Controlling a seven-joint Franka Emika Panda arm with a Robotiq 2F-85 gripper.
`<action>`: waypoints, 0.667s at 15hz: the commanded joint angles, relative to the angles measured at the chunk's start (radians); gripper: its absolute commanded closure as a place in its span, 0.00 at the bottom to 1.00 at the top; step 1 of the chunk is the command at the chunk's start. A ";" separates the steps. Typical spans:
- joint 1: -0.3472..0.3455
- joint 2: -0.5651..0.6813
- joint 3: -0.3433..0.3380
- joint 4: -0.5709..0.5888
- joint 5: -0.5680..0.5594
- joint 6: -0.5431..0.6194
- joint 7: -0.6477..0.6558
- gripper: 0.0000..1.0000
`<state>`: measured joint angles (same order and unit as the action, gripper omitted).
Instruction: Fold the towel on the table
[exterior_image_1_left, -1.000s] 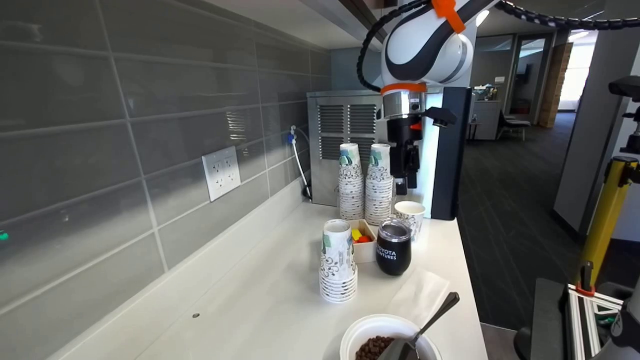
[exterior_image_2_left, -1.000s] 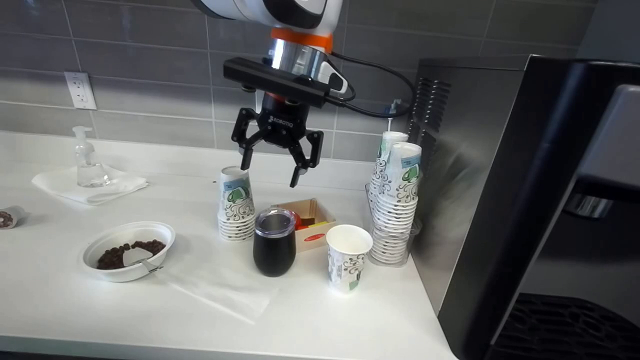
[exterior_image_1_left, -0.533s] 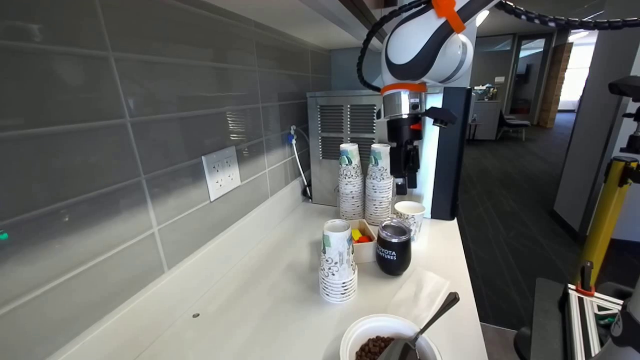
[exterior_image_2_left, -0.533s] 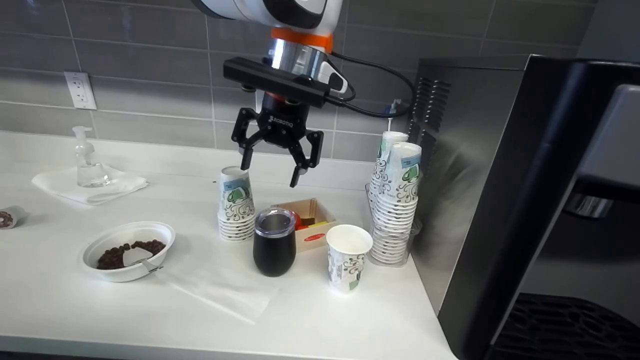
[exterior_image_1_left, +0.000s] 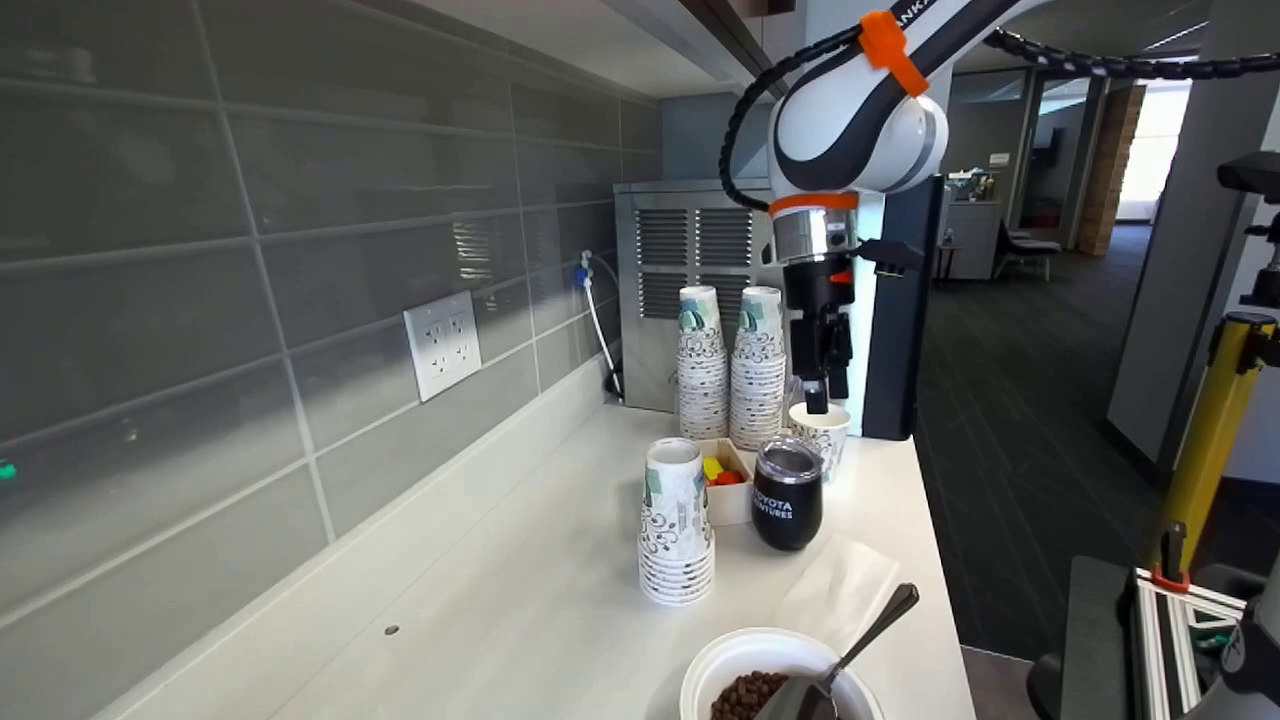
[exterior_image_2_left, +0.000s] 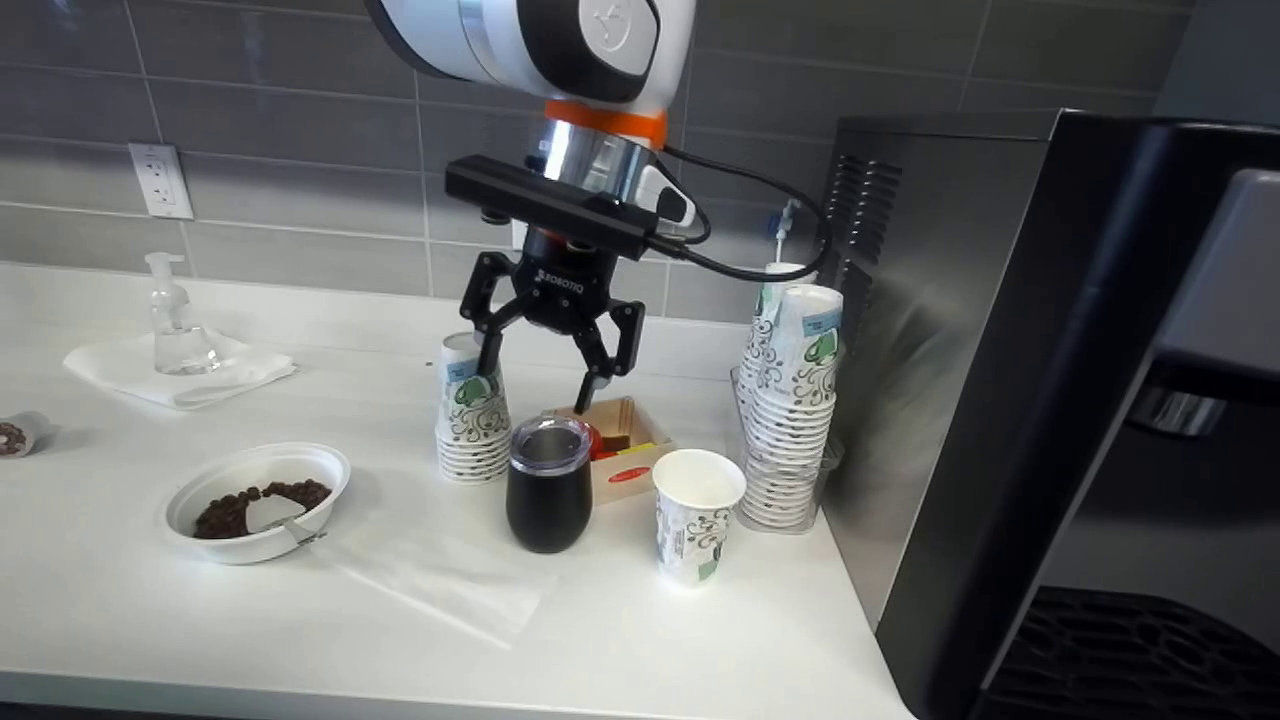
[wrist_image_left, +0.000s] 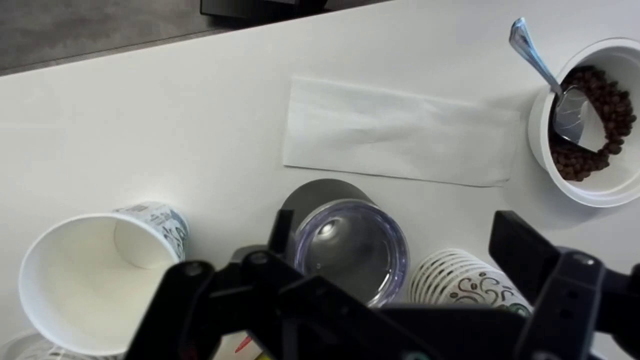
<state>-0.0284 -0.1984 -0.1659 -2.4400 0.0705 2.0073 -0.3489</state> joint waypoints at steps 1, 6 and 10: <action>-0.036 0.000 -0.005 -0.064 0.028 0.061 0.019 0.00; -0.068 0.041 -0.033 -0.118 0.100 0.165 0.009 0.00; -0.070 0.116 -0.039 -0.123 0.215 0.275 -0.017 0.00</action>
<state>-0.0952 -0.1361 -0.2041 -2.5615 0.1983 2.2054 -0.3365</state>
